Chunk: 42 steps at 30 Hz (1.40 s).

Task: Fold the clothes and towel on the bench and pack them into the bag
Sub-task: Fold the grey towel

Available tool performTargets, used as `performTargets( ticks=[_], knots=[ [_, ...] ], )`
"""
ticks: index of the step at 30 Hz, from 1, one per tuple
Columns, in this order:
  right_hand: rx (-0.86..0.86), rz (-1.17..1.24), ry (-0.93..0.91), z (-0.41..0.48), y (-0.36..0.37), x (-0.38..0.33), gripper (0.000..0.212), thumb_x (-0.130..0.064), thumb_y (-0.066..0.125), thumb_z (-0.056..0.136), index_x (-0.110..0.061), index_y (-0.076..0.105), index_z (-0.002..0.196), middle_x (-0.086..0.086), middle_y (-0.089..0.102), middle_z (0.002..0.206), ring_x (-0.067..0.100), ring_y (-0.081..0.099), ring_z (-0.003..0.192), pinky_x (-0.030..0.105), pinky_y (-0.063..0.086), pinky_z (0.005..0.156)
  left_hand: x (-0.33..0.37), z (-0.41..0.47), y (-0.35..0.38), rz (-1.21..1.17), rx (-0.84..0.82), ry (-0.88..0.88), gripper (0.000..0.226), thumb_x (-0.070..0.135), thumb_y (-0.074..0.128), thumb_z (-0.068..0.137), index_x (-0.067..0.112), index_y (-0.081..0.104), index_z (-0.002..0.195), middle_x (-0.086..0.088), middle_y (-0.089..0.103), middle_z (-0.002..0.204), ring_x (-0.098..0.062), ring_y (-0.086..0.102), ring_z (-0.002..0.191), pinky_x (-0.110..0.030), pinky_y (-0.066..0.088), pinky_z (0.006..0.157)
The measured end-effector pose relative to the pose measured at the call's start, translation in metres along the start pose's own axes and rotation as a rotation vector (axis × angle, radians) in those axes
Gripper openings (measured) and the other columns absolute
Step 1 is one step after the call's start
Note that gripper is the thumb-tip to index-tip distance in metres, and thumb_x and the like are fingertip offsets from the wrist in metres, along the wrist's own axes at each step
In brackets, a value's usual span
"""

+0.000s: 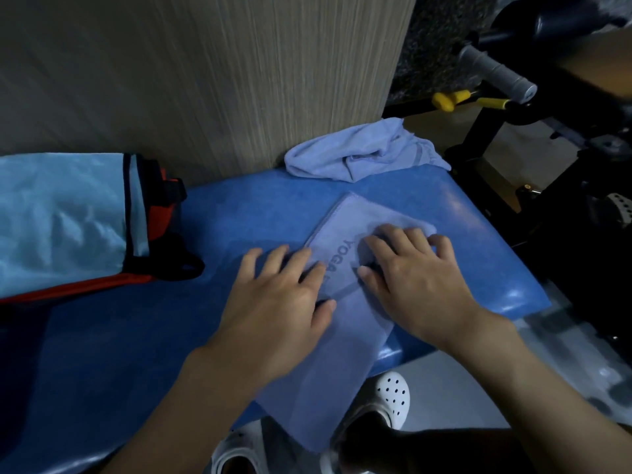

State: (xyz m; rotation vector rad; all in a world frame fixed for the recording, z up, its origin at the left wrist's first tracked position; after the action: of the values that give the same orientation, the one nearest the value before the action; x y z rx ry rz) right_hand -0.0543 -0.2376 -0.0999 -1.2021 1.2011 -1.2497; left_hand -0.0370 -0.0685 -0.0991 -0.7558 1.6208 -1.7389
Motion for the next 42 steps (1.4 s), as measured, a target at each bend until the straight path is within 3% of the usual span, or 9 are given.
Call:
performTargets(
  ticks=[5, 8, 13, 18, 23, 27, 30, 36, 42],
  knots=[
    [-0.077, 0.298, -0.218, 0.015, 0.005, -0.022, 0.042, -0.032, 0.037, 0.101, -0.029, 0.047, 0.142, -0.01, 0.028, 0.159, 0.01, 0.019, 0.147, 0.046, 0.009, 0.118, -0.014, 0.001, -0.014, -0.088, 0.134, -0.075, 0.028, 0.045, 0.048, 0.087, 0.026, 0.063, 0.075, 0.001, 0.057, 0.091, -0.026, 0.058, 0.089, -0.049, 0.039, 0.088],
    [0.041, 0.347, -0.128, 0.022, -0.003, -0.015, 0.039, -0.031, 0.047, 0.097, -0.031, 0.05, 0.136, -0.009, 0.035, 0.152, 0.015, 0.026, 0.14, 0.045, 0.022, 0.11, -0.041, 0.018, -0.006, -0.216, 0.203, -0.262, 0.029, 0.041, 0.054, 0.088, 0.015, 0.066, 0.09, -0.006, 0.055, 0.097, -0.031, 0.055, 0.089, -0.045, 0.041, 0.079],
    [0.07, 0.581, 0.393, 0.035, 0.001, 0.021, 0.057, -0.039, 0.064, 0.089, -0.014, 0.044, 0.137, 0.01, 0.054, 0.123, 0.031, 0.045, 0.12, 0.047, 0.036, 0.1, -0.07, 0.047, 0.021, -0.38, 0.092, -0.478, 0.051, 0.048, 0.063, 0.09, 0.006, 0.063, 0.119, -0.013, 0.052, 0.12, -0.035, 0.048, 0.113, -0.047, 0.038, 0.098],
    [0.016, 0.699, 0.473, 0.049, 0.009, 0.029, 0.031, -0.039, 0.067, 0.087, -0.014, 0.054, 0.098, -0.001, 0.058, 0.078, 0.024, 0.053, 0.086, 0.04, 0.037, 0.087, -0.075, 0.052, 0.023, -0.635, 0.13, -0.564, 0.023, 0.044, 0.074, 0.082, 0.025, 0.065, 0.093, 0.0, 0.059, 0.111, -0.024, 0.053, 0.112, -0.042, 0.037, 0.102],
    [0.023, 0.875, 0.456, 0.053, 0.012, 0.029, 0.044, -0.032, 0.07, 0.078, -0.015, 0.035, 0.059, -0.008, 0.034, 0.051, 0.016, 0.032, 0.056, 0.039, 0.029, 0.072, -0.087, 0.056, 0.025, -0.983, 0.227, -0.612, 0.02, 0.013, 0.074, 0.083, 0.028, 0.061, 0.077, 0.013, 0.067, 0.071, -0.008, 0.061, 0.067, -0.034, 0.054, 0.077],
    [0.018, 1.004, 0.474, 0.051, 0.01, 0.032, 0.033, -0.037, 0.073, 0.069, -0.008, 0.059, 0.073, -0.009, 0.052, 0.057, 0.016, 0.05, 0.063, 0.044, 0.043, 0.073, -0.078, 0.059, 0.021, -0.896, 0.149, -0.567, 0.032, 0.037, 0.076, 0.083, 0.018, 0.063, 0.105, 0.014, 0.065, 0.082, -0.013, 0.061, 0.08, -0.031, 0.05, 0.08],
    [0.027, 1.098, 0.429, 0.05, 0.006, 0.031, 0.017, -0.014, 0.075, 0.081, -0.002, 0.064, 0.086, 0.013, 0.064, 0.078, 0.019, 0.056, 0.071, 0.038, 0.049, 0.068, -0.069, 0.06, 0.022, -0.724, 0.104, -0.529, 0.027, 0.04, 0.075, 0.082, 0.016, 0.066, 0.092, 0.0, 0.064, 0.093, -0.021, 0.061, 0.087, -0.037, 0.051, 0.083],
    [0.042, 1.081, 0.355, 0.051, 0.002, 0.034, 0.011, -0.009, 0.075, 0.082, -0.015, 0.066, 0.081, 0.001, 0.07, 0.083, 0.01, 0.064, 0.071, 0.028, 0.052, 0.064, -0.081, 0.062, 0.024, -1.045, 0.205, -0.594, 0.022, 0.018, 0.081, 0.08, 0.026, 0.061, 0.077, 0.009, 0.068, 0.08, -0.002, 0.061, 0.069, -0.022, 0.05, 0.07],
    [0.031, 1.242, 0.399, 0.049, 0.002, 0.034, 0.009, 0.003, 0.067, 0.087, 0.003, 0.058, 0.089, 0.02, 0.063, 0.066, 0.019, 0.057, 0.04, 0.027, 0.047, 0.039, -0.081, 0.065, 0.017, -1.261, 0.183, -0.635, 0.037, 0.009, 0.078, 0.082, 0.013, 0.063, 0.115, 0.004, 0.074, 0.088, -0.003, 0.066, 0.062, -0.017, 0.047, 0.055]
  ],
)
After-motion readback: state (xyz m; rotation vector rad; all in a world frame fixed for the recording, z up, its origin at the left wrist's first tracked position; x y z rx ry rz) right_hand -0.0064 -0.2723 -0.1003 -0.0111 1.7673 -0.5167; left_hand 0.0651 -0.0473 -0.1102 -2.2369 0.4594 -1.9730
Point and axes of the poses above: each hand's wrist, its own z-axis towards the middle knuckle, its own y-axis out of the palm, x = y × z, the point moved 6 cm from there along z, towards the middle knuckle
